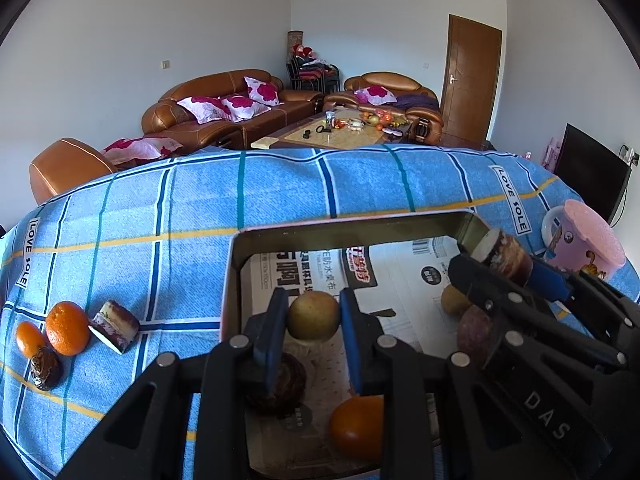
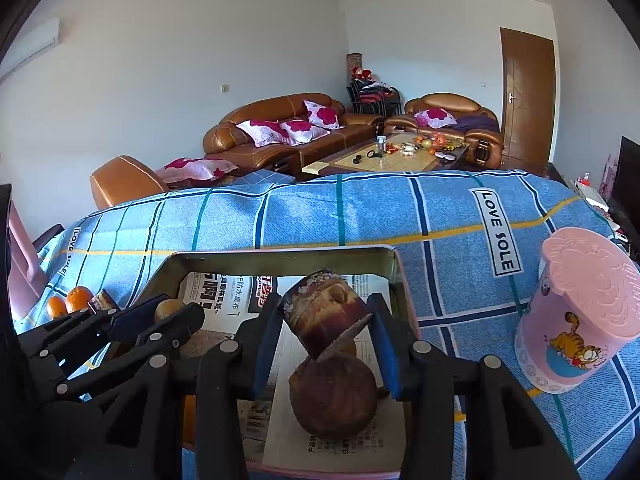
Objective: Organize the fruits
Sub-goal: 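Lower both held items into the pink tin and open both grippers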
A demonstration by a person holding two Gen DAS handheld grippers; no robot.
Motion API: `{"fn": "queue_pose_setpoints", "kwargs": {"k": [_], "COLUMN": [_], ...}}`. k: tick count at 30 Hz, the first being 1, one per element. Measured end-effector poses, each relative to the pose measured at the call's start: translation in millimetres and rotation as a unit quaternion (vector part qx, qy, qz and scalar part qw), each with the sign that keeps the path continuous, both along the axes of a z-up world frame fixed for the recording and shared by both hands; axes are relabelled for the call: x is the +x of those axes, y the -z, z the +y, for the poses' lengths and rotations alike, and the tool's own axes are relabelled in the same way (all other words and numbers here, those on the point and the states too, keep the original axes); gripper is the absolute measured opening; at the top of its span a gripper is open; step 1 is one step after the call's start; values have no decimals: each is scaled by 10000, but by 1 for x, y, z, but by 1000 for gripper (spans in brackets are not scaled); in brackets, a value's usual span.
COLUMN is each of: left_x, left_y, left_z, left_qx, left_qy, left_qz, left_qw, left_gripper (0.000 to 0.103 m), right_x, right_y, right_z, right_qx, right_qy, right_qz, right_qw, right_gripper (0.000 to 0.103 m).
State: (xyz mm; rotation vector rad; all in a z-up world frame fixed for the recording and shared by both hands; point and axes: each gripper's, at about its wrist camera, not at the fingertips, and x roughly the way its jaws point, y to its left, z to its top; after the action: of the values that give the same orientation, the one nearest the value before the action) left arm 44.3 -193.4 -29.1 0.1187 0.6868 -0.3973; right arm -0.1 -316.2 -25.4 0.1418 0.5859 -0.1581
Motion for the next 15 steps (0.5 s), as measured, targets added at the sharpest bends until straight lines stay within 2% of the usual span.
{"fn": "queue_pose_setpoints", "kwargs": {"k": [11,15], "left_x": [3,1], "left_y": [0,-2], "left_z": [8,11], "left_qx": [-112,-191], "left_qy": [-180,-181], "left_qz": [81,8], "left_qw": [9997,9997], "left_gripper": [29,37], "right_x": [1,1], "right_y": [3,6], "right_z": [-4,-7], "right_qx": [490,756], "right_qy": [-347,-419], "right_qz": [29,36], "right_qw": [9982,9963], "right_gripper": [47,47]}}
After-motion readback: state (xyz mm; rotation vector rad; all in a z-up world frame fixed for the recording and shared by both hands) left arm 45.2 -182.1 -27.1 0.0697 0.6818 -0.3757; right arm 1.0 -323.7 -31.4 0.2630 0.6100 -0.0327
